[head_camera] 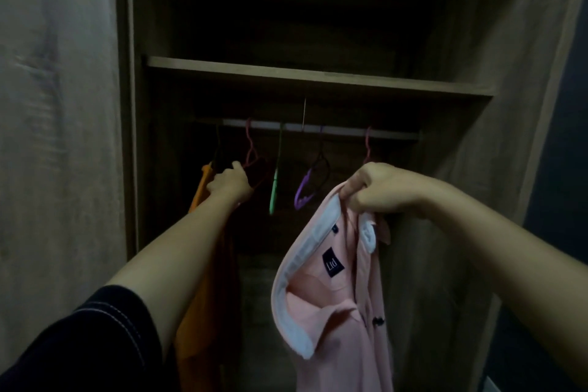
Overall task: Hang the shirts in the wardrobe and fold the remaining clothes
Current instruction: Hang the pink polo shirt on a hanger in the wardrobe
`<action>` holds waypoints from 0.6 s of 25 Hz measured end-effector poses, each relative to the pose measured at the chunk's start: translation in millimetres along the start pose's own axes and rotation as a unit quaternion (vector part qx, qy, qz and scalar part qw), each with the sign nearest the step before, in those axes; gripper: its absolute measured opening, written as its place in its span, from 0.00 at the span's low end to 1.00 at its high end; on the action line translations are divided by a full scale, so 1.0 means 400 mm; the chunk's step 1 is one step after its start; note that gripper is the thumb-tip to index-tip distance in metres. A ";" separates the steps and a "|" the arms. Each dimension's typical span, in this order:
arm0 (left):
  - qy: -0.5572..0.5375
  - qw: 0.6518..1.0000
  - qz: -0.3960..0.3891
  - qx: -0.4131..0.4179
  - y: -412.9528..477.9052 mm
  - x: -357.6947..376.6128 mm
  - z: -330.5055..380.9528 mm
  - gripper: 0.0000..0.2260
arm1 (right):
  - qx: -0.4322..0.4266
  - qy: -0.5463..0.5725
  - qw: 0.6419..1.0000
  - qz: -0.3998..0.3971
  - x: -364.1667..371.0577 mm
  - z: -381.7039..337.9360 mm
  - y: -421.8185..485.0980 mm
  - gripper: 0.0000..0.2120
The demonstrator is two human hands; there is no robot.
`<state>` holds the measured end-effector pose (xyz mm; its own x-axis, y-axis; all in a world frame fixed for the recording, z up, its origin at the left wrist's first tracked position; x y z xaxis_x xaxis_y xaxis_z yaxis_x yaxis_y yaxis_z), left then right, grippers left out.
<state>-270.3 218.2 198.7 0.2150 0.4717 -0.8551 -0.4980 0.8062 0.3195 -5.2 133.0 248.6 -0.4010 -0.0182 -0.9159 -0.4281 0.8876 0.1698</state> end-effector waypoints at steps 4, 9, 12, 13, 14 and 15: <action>0.027 0.998 0.046 -0.025 0.036 0.025 0.021 0.15 | 0.015 0.020 1.000 0.009 0.004 0.034 0.042 0.13; -0.038 0.990 0.138 -0.002 0.030 -0.037 0.028 0.11 | 0.005 0.030 0.999 0.029 0.018 0.045 0.065 0.13; -0.060 0.990 0.124 0.012 -0.031 -0.065 0.000 0.12 | -0.012 0.005 0.999 0.045 0.048 0.040 0.064 0.14; -0.071 0.990 0.121 0.016 -0.061 -0.067 -0.019 0.13 | -0.019 -0.006 0.999 0.047 0.065 0.039 0.066 0.15; -0.086 0.988 0.125 0.021 -0.095 -0.070 -0.046 0.14 | -0.026 -0.012 0.998 0.047 0.088 0.038 0.068 0.15; -0.097 0.986 0.133 0.028 -0.132 -0.070 -0.078 0.14 | -0.029 -0.014 0.999 0.040 0.117 0.037 0.067 0.15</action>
<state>-276.2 151.4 193.2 0.2430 0.7239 -0.6457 -0.5129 0.6609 0.5479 -23.3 163.0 205.0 -0.4122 0.0649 -0.9088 -0.4433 0.8571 0.2623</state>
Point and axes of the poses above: each hand's wrist, its own y-axis towards the middle knuckle, its own x-axis out of the palm, z = x × y, the point moved 7 cm from there along y, towards the middle knuckle
